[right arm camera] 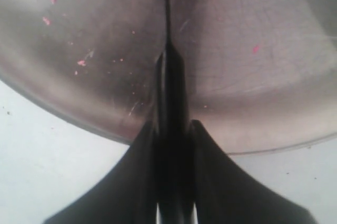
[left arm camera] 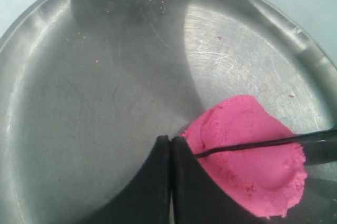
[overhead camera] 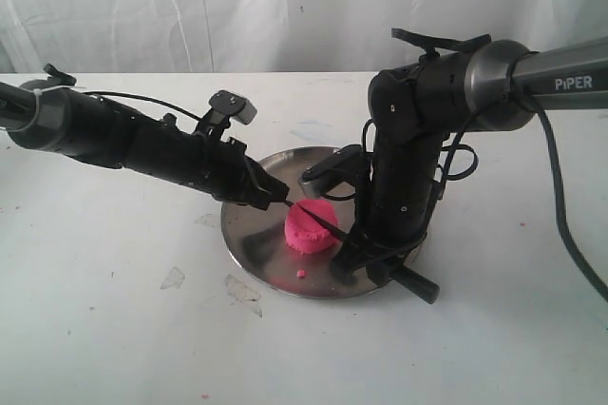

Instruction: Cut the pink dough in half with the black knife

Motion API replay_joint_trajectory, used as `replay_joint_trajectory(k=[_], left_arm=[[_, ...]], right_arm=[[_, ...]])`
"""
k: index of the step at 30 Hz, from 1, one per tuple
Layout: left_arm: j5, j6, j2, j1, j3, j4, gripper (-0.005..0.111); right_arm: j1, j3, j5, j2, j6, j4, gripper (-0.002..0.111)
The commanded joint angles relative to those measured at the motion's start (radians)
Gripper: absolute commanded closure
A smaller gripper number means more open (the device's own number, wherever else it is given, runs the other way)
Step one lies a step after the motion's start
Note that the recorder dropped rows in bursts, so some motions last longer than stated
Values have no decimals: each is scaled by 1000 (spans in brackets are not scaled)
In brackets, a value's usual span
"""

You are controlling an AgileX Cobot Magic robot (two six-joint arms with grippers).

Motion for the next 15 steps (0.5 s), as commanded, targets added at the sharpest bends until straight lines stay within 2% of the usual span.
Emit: replay_joint_trajectory(k=[1, 15], left_arm=[[26, 28, 17, 1, -4, -62, 107], [29, 59, 68, -19, -6, -89, 107]], right_arm=[[-2, -2, 6, -3, 2, -10, 108], [-2, -2, 46, -3, 9, -26, 108]])
